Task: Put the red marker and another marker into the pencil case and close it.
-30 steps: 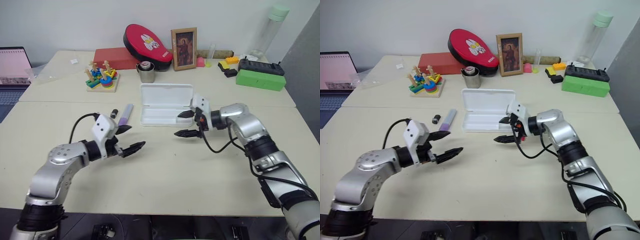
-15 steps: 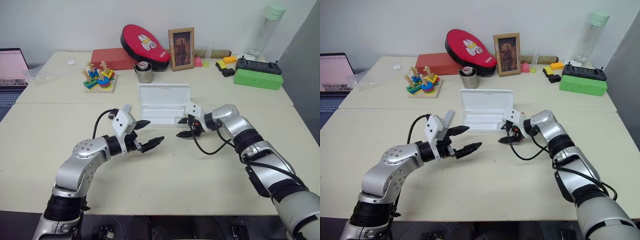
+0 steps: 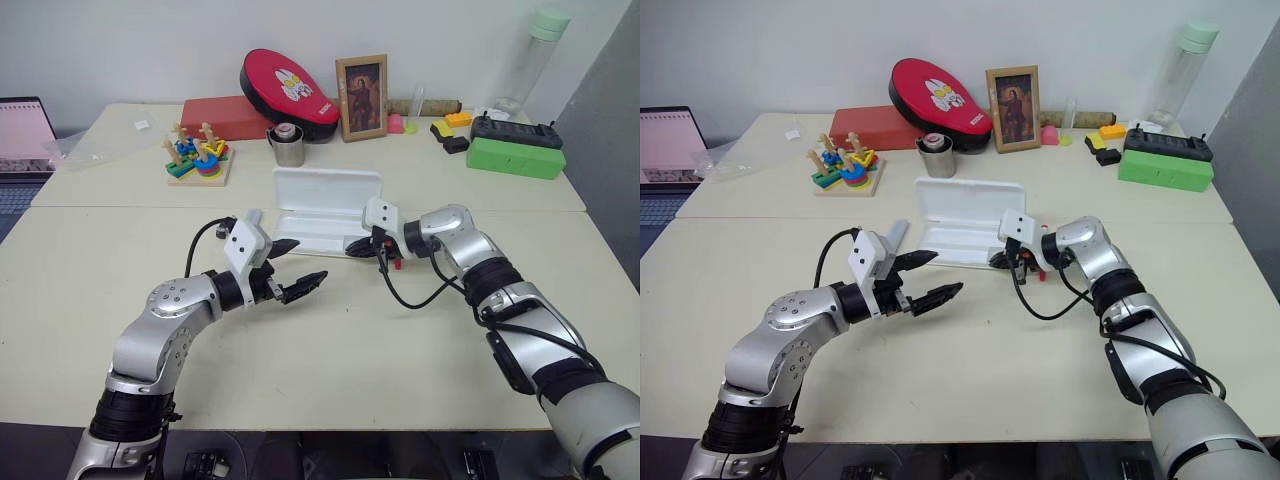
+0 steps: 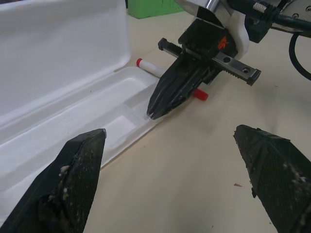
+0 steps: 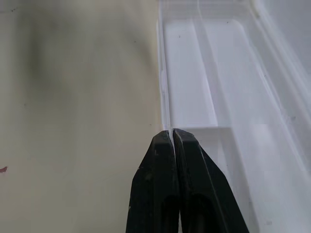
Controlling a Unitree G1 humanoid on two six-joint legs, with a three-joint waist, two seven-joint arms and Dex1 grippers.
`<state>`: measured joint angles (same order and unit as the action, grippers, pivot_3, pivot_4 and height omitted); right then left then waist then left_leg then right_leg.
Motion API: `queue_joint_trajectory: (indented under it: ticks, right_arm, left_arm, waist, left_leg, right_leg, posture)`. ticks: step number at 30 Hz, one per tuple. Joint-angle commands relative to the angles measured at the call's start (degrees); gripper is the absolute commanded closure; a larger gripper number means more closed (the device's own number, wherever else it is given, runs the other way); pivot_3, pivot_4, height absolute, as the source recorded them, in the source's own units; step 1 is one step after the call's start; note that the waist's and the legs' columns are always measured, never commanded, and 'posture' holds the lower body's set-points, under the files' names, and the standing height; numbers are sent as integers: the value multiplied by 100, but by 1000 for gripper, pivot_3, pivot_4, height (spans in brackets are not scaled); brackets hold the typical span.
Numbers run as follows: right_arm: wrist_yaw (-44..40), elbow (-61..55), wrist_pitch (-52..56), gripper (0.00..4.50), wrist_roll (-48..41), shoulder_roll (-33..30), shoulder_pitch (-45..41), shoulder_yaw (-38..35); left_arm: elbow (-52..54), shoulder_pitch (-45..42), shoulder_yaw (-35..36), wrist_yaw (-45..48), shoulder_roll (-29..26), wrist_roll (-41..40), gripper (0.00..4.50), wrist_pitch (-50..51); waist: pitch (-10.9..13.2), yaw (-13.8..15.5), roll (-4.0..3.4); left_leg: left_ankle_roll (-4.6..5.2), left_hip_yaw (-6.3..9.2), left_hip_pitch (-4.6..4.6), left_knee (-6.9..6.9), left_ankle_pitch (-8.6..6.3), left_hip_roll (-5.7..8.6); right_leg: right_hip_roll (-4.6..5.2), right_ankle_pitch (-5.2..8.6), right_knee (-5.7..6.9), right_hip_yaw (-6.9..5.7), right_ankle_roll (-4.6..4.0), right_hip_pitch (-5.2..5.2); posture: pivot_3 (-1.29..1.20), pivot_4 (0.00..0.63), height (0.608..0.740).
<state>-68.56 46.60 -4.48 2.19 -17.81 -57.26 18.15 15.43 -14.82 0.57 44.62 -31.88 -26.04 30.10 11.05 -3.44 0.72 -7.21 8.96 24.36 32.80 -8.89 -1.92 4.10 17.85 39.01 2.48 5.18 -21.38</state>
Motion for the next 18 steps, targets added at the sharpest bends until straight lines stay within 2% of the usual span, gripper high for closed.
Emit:
queue_joint_trajectory:
  ticks: [1,7,11,15,18]
  right_arm:
    - [-257,-1323,94,4493,-143,-224,489,-6]
    - [-275,-3446,1049,4493,-255,-482,1507,119]
    - [15,-3737,1387,4493,-311,-410,1597,-22]
    - [248,-3234,1588,3780,-380,-330,1043,-265]
    - [322,-2685,1515,2987,-404,-260,726,-291]
  left_arm:
    - [405,262,333,69,-210,-223,0,103]
    - [862,987,757,190,-671,-416,0,273]
    - [901,1105,897,165,-772,-483,0,312]
    - [897,984,846,135,-777,-477,0,344]
    - [879,874,779,109,-751,-454,0,342]
  waist:
    - [0,2,0]
    - [1,0,-2]
    - [1,16,-2]
    - [1,15,-1]
    - [0,15,-1]
  left_leg:
    - [0,0,0,0,0,0]
    - [0,4,0,-1,0,0]
    - [1,3,-5,0,0,0]
    - [0,2,-5,5,0,0]
    - [0,3,-6,5,1,0]
  right_leg:
    - [0,0,0,0,0,0]
    - [0,0,5,-1,0,-2]
    - [0,0,4,0,1,3]
    - [0,-2,4,1,5,4]
    - [0,-3,3,0,4,5]
  posture:
    - [0,150,740]
    - [0,150,740]
    - [0,150,740]
    - [0,150,740]
    - [0,150,740]
